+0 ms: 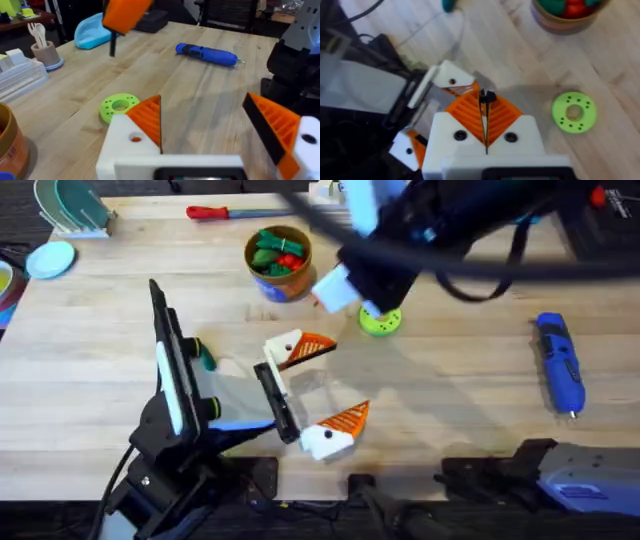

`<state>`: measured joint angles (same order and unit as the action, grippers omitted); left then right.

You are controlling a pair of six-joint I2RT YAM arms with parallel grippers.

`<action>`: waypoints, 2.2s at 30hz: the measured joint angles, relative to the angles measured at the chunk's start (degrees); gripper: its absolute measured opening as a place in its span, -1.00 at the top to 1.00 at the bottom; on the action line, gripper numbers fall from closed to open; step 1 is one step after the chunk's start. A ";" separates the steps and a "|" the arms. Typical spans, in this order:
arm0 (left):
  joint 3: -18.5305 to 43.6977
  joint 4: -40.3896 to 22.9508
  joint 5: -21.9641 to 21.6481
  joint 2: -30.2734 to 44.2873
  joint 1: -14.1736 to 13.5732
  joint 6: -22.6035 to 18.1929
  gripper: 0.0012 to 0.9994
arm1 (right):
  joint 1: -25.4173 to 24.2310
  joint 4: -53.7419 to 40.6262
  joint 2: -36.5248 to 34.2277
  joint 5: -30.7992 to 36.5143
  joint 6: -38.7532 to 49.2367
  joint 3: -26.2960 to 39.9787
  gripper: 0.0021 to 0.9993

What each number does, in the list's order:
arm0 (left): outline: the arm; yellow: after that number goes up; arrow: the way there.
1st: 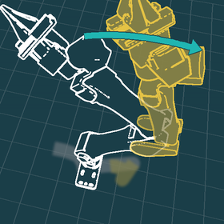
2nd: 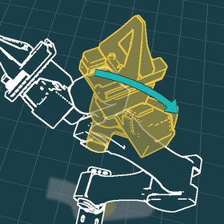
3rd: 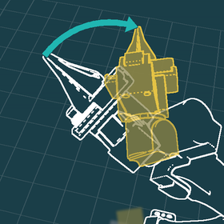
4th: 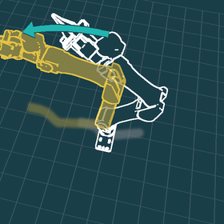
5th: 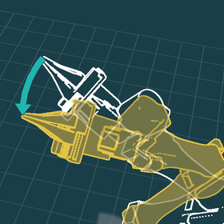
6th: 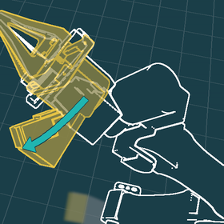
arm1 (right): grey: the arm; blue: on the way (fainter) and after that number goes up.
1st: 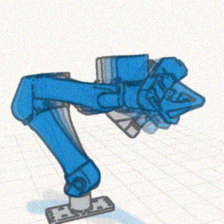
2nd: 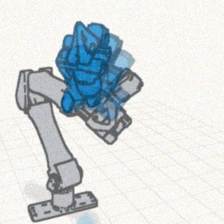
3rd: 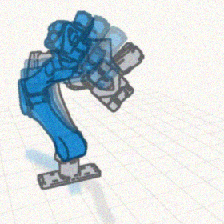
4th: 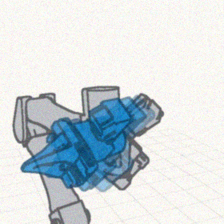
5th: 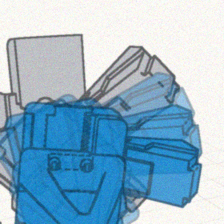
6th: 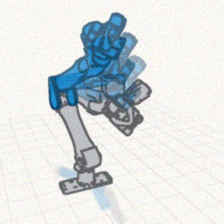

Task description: Pick up the gripper from the table and insert it into the empty holder that is missing its gripper. Then pick up a screw, insert it into the mounting hole, and use the screwdriver to tighten it. Finally, clean up the table by picking up the vegetable and placing it into the bucket.

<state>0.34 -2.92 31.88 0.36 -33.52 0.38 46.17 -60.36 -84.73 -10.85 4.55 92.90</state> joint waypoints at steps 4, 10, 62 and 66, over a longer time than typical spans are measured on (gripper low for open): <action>0.00 0.00 0.04 0.01 0.00 -0.02 -0.99 | 4.06 -0.11 -0.57 -0.20 -2.21 0.04 0.99; 0.00 -0.02 0.04 0.00 0.00 -0.05 -0.99 | 7.31 -0.62 -2.51 -0.57 -5.09 0.14 0.99; 0.00 -0.13 -0.42 0.59 0.00 0.72 -0.99 | 9.64 -4.68 -13.00 0.75 -6.00 5.57 0.87; 0.00 -0.13 -0.48 0.59 0.02 0.72 -0.99 | 9.82 -4.93 -13.00 -0.42 -5.81 5.64 0.17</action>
<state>0.34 -3.05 31.40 0.95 -33.50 1.10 55.99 -65.29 -97.73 -11.27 -1.26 98.54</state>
